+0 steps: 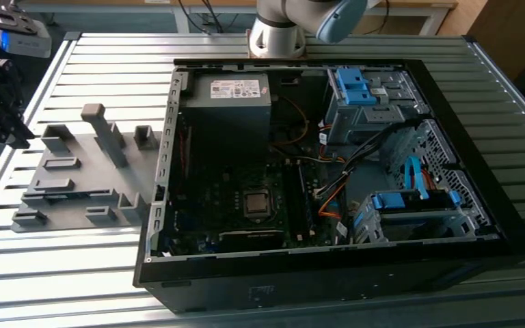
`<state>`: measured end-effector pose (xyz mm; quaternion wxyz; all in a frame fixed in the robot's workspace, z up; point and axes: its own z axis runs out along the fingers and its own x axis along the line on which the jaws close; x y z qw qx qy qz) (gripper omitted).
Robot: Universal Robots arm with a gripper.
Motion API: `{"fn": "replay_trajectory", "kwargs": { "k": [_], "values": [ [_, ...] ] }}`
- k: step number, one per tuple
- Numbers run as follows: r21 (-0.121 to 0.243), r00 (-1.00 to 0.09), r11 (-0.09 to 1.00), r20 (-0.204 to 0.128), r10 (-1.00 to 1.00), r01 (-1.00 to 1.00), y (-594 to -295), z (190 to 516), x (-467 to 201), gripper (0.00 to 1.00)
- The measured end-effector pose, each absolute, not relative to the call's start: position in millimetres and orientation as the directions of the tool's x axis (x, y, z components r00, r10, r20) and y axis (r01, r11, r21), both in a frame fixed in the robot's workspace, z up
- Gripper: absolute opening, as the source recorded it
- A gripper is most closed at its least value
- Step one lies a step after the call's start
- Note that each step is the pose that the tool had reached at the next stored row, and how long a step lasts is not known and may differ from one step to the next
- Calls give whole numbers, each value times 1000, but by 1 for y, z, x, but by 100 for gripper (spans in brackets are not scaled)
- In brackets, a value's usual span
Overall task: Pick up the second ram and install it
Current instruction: 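Pick up the second ram and move it above second insertion slot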
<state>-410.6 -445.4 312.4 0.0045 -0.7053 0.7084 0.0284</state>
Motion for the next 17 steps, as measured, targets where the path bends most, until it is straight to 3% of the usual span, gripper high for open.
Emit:
{"fn": "replay_trajectory", "kwargs": {
  "k": [17],
  "values": [
    [34, -5, 4, -47, -999, -999, -446, 305, -411, 24]
  ]
}}
